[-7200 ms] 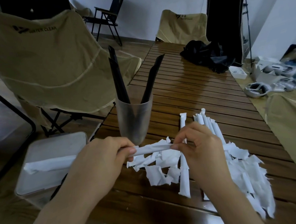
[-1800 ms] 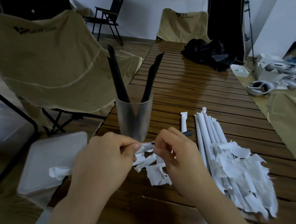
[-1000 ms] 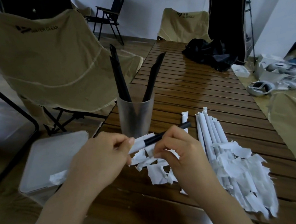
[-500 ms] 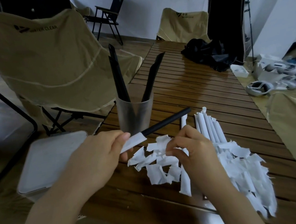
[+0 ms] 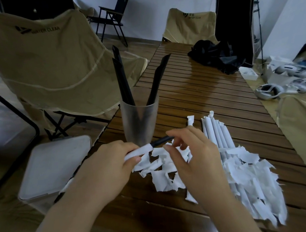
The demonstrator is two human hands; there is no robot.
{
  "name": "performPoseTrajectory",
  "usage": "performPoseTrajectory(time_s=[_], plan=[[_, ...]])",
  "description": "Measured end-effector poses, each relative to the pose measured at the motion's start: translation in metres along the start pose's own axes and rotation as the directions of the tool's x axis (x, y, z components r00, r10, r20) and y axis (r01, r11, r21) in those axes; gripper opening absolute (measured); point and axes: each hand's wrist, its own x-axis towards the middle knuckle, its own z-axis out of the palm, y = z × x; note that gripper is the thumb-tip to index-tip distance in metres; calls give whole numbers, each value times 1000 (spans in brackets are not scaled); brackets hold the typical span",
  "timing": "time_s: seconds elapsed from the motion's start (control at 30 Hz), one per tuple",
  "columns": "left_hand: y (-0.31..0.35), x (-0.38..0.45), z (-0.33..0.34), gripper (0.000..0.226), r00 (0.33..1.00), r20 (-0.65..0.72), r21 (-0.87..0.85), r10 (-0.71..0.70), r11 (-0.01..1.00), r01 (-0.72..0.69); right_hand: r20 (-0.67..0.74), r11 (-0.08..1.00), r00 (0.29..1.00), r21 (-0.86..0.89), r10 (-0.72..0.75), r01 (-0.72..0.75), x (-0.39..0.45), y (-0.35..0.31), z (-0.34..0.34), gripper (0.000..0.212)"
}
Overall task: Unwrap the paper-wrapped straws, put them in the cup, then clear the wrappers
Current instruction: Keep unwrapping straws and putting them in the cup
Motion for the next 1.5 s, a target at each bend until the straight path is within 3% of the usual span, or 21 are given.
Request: performPoseTrajectory(time_s=[0.13, 0.23, 0.33, 0.43, 0.63, 0.9, 1.13, 1.5], plan=[[12, 3, 2, 31, 998, -33, -26, 46, 999, -47, 45, 995, 996, 55, 80, -82, -2, -14, 19, 24], [17, 7, 5, 33, 999, 14, 47, 38, 998, -39, -77, 990, 988, 46, 134, -131, 0, -12, 29, 16], [19, 7, 5, 27, 999, -34, 47, 40, 998, -39, 65, 969, 975, 118, 212, -218, -2, -13, 22, 9], [18, 5, 10, 20, 997, -69, 15, 28, 1000, -27, 71, 937, 956, 190, 285, -293, -2, -11, 18, 4], [29, 6, 14, 24, 995, -97, -54, 27, 998, -32, 55, 849, 893, 288, 447, -442, -1, -17, 16, 12], [32, 6, 17, 27, 993, -121, -127, 13, 991, -29, -13, 814, 856, 318, 516, -486, -2, -24, 18, 21], [31, 8, 17, 28, 997, -81, -118, 5, 993, -14, -5, 829, 884, 349, 468, -437, -2, -22, 15, 29], [28, 4, 14, 24, 998, -65, -130, 4, 991, -12, 12, 943, 966, 216, 257, -254, -1, -16, 9, 33]])
